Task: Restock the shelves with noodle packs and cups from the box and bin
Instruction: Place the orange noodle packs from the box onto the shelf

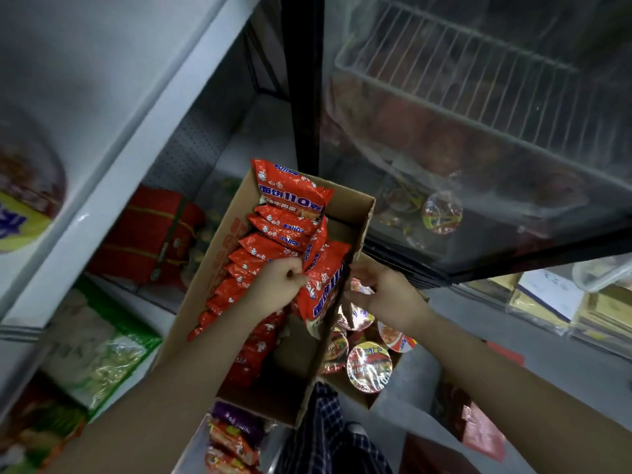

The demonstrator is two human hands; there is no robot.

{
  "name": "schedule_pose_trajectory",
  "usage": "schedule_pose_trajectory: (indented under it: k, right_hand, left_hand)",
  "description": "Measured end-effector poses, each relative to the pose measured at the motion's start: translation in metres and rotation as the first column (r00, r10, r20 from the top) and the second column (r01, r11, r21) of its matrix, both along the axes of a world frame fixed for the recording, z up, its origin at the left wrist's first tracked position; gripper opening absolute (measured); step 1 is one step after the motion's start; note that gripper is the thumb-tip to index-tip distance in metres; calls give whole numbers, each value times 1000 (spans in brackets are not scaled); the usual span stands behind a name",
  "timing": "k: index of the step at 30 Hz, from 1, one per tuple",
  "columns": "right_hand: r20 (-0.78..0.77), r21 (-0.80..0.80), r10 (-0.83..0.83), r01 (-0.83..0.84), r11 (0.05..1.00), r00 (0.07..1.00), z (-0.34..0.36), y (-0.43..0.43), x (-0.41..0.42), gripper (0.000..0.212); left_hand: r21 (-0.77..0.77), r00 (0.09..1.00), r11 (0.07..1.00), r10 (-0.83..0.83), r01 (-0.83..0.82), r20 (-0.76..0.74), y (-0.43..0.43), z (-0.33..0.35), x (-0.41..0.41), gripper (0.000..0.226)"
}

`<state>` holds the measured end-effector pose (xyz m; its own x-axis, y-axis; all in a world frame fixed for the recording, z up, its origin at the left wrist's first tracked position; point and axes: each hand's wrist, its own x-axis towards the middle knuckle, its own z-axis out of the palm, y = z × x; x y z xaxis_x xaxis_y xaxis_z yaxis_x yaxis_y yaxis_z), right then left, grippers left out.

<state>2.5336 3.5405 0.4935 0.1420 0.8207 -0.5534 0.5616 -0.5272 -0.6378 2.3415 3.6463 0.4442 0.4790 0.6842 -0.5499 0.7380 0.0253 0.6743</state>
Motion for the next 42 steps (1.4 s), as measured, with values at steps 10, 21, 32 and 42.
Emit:
schedule_pose_trajectory:
  k: [10,21,32,42]
  right_hand:
    - [-327,104,123,-93,990,937,108,-20,-12,61]
    - [-642,-14,432,-572,820,634,210,-78,-70,95]
    - [-707,94,478,-600,794,522,266,-130,-221,95]
    - [-679,280,589,-587,760,439,304,-184,-401,103]
  left_hand:
    - [-287,875,891,421,-351,240,-37,183,-69,45]
    - [-366,657,769,638,-524,402,-169,315,-165,26]
    - [-472,173,432,850,-768,497,-315,381,-279,60]
    - [-199,355,467,835,-862,421,-452,399,-398,99]
